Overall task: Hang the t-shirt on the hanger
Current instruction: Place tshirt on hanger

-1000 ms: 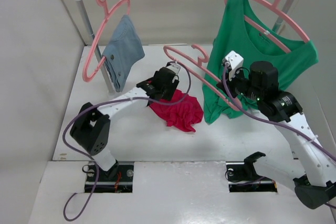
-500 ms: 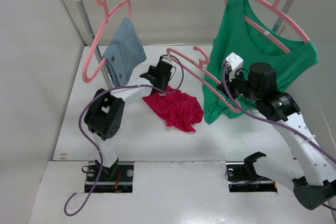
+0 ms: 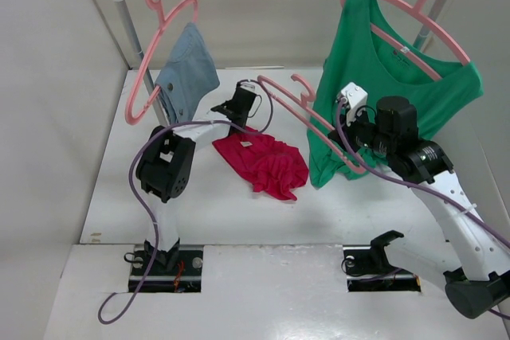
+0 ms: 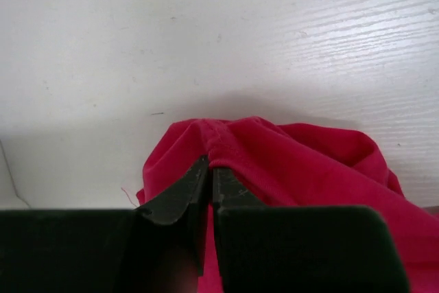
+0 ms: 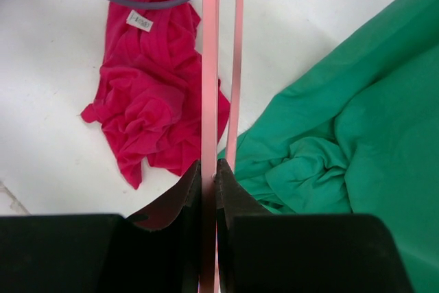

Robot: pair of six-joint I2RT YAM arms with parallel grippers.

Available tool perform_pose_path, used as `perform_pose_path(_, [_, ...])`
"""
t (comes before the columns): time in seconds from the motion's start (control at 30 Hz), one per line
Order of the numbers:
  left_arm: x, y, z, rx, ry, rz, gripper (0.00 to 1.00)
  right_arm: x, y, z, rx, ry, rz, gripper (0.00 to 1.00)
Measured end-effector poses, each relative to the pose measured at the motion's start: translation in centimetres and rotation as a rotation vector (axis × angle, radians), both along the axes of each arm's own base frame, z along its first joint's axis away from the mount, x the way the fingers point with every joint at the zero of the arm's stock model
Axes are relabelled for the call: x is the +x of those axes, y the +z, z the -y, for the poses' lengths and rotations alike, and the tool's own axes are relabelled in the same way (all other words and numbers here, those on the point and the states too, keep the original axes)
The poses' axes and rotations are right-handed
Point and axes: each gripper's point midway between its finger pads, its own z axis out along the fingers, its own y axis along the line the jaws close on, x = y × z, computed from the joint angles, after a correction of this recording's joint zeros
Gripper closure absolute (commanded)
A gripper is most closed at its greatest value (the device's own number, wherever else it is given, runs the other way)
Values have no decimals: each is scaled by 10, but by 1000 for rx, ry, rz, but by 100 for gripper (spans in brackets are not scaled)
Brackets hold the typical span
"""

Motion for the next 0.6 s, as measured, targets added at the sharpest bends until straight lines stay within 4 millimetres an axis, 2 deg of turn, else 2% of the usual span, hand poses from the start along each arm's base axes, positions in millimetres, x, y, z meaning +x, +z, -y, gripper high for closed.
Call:
perform_pose_path(0.13, [-1,0,-2,8,-6,-7,100,-6,-5,-4,9,37,-26,100])
perform_pose_path(0.27, [-10,1,-5,27,-27,-41,100,-22,-28,-10,9,98,-97,100])
perform_pose_path(0.4, [-18,26,-8,32,-62,-35,100,-41,-49,-10,3,132,-162,100])
perform_pose_path(0.5, [-20,52,-10,17,-78,3,100,-53,-50,-6,10,134,-170,100])
perform_pose_path(0.6, [-20,67,-12,10,-84,33,100,-64,-50,0,13,115,-188,100])
